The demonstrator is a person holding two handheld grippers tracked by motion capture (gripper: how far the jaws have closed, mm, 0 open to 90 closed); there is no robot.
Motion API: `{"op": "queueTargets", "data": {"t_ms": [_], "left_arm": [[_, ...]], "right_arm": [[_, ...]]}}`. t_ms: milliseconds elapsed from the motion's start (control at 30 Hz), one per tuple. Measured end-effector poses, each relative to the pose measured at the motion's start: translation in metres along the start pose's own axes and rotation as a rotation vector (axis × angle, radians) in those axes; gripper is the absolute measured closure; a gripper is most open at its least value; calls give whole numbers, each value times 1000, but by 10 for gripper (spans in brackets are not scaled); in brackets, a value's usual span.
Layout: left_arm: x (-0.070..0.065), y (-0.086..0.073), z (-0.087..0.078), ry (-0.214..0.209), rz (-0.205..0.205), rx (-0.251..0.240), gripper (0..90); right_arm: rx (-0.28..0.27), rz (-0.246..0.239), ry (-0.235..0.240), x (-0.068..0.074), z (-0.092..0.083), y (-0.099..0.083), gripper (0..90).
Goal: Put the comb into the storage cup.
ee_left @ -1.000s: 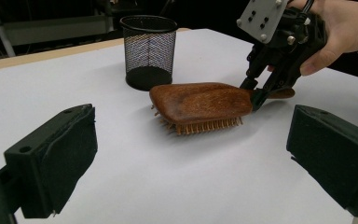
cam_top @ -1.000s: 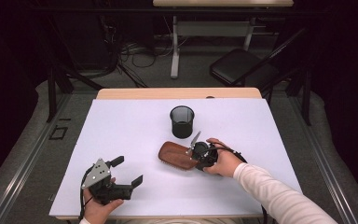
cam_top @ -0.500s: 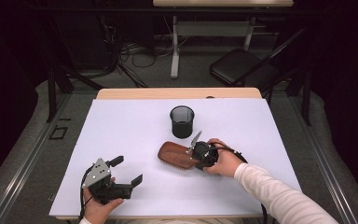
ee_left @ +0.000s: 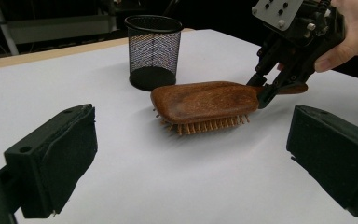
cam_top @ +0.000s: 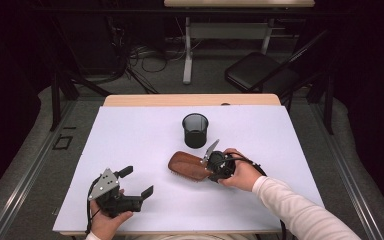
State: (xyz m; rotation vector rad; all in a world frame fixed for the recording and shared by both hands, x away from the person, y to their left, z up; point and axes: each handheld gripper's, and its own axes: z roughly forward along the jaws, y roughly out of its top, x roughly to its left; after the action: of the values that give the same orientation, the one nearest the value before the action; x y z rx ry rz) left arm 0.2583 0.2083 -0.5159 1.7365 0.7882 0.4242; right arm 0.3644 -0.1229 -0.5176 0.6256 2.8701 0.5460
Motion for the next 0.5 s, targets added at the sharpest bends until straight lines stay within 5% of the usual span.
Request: {"op": "queueTargets", "data": {"t_ms": [233,500], "left_arm": [[-2,2,-4,20,15,-4,20],[1,6,-2,17,-13,-10,19]], "right_arm": [[-29,6,-13,0,-6,-2,729],[-96,20,-37,1,-21,-4,729]]}}
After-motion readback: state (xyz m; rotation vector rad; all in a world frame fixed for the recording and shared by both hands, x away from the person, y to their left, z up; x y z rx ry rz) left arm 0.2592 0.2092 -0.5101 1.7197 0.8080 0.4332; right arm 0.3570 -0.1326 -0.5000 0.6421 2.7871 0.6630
